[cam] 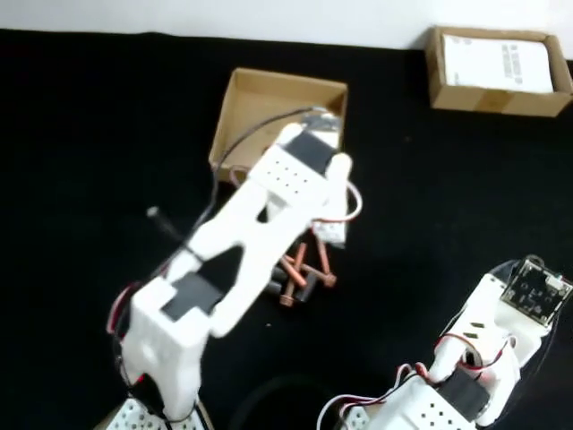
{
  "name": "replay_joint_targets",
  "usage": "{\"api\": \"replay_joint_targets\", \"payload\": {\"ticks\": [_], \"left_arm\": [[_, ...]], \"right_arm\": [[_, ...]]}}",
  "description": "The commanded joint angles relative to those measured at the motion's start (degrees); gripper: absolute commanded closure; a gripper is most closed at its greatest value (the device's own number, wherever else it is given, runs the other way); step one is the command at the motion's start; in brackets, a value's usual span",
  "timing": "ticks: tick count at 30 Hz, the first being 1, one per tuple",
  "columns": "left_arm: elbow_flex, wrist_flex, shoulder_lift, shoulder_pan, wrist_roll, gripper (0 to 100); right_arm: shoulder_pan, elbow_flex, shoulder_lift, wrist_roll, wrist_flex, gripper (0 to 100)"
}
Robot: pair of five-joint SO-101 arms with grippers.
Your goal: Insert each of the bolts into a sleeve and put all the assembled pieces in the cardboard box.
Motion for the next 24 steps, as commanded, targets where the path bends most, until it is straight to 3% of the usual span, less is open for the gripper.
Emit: {"api": "replay_joint_targets", "payload": {"ticks": [1,19,21,24], "left_arm": [[-10.1,0.4,7.4,-1.2,0.3,76],[-35.6,0.4,33.9,-3.6,-0.1,76],[-38.1,0.4,35.8,-3.8,-0.2,81],[-42.4,0.4,37.7,-4.2,-3.4,100]], "right_arm": [[0.7,0.0,-1.2,0.4,-1.2,99.3],[0.5,0.0,-1.2,0.4,-1.2,99.3],[0.5,0.0,-1.2,0.4,-1.2,99.3],[0.6,0.0,-1.2,0.4,-1.2,99.3]]}}
